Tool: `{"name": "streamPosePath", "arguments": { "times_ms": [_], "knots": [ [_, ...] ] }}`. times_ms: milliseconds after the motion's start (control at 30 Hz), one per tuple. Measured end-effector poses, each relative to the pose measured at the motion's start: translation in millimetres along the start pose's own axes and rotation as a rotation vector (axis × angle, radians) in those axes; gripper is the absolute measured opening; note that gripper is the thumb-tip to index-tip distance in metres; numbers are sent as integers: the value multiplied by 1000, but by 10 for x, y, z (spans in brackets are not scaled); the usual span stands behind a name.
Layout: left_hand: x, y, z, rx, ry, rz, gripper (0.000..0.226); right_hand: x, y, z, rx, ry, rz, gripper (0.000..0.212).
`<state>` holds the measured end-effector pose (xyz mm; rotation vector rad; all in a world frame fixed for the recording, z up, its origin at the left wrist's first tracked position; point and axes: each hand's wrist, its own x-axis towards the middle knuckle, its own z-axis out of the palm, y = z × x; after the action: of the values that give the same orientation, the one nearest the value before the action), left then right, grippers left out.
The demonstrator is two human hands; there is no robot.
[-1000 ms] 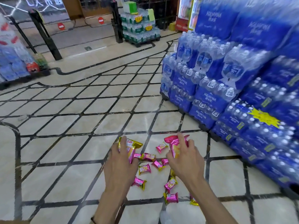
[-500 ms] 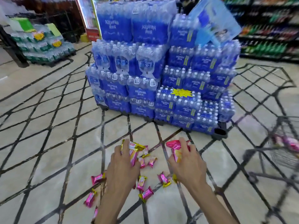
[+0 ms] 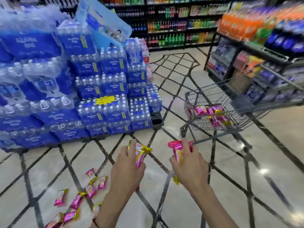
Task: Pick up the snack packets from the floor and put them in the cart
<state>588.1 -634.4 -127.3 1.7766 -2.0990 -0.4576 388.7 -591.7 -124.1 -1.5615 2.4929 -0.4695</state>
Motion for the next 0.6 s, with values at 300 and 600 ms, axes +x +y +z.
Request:
{"name": "streamPosePath", "arguments": {
  "times_ms": [300,600],
  "knots": [
    [578,1308,829,-66,-74,143,71,661,1314,-424,32,54,204,65],
    [1663,2069,1524,-139,-165,210,81,1630,2063,-357,31,50,309,66]
  ]
}}
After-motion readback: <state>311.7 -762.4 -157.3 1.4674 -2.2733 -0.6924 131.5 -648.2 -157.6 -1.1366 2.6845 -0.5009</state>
